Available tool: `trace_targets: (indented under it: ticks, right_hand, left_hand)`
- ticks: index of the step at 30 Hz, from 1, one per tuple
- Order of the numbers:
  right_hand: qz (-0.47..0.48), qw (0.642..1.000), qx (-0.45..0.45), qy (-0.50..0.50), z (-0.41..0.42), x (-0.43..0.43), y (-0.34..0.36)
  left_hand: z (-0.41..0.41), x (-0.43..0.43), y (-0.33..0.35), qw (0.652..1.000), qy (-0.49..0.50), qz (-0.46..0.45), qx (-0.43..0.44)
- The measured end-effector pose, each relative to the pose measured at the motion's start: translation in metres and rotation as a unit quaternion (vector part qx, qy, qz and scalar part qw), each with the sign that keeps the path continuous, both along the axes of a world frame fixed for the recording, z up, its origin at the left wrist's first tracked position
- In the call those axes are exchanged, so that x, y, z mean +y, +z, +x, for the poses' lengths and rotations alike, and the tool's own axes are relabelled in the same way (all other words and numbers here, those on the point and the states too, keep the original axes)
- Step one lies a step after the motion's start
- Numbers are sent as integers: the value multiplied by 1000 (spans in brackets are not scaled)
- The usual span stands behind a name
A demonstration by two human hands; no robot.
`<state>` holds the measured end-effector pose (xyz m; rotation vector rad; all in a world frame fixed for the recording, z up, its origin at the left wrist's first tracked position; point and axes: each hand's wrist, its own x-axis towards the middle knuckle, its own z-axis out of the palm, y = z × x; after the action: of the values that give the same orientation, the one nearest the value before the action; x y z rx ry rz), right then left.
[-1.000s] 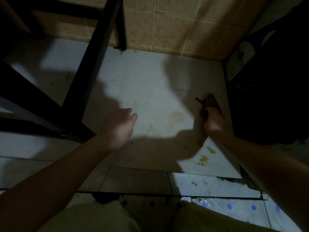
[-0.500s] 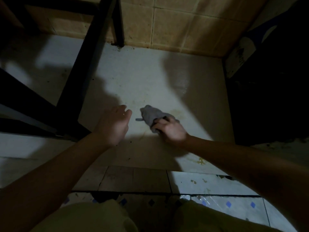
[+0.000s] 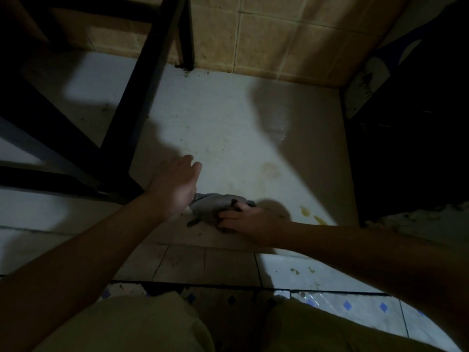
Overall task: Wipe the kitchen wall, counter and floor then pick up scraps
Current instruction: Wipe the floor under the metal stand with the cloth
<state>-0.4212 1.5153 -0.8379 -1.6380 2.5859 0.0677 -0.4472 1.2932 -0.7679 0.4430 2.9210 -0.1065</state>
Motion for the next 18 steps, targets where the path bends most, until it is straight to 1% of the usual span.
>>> trace_targets:
  ticks: [2, 4, 6, 7, 11, 13, 15, 18]
  right_hand:
    - [-60, 994, -30, -81, 1, 2, 2]
    - [-94, 978, -110, -151, -5, 6, 5]
    - [-67, 957, -208, -189, -13, 15, 8]
    - [-46, 952, -224, -204, -17, 21, 9]
    - [72, 946, -177, -262, -25, 45, 11]
    - [100, 941, -168, -276, -19, 56, 10]
    - [80, 945, -145, -284, -3, 63, 13]
    - [6, 956, -100, -275, 30, 74, 18]
  left_hand:
    - [1, 0, 0, 1000, -9, 3, -6]
    - [2, 0, -1, 1000, -19, 6, -11]
    - [3, -1, -2, 1000, -21, 9, -12]
    - [4, -1, -3, 1000, -21, 9, -10]
    - [5, -1, -2, 1000, -21, 7, -6]
    - [5, -1, 0, 1000, -21, 13, -5]
    - [5, -2, -1, 999, -26, 18, -8]
    - [5, -1, -4, 999, -50, 13, -10]
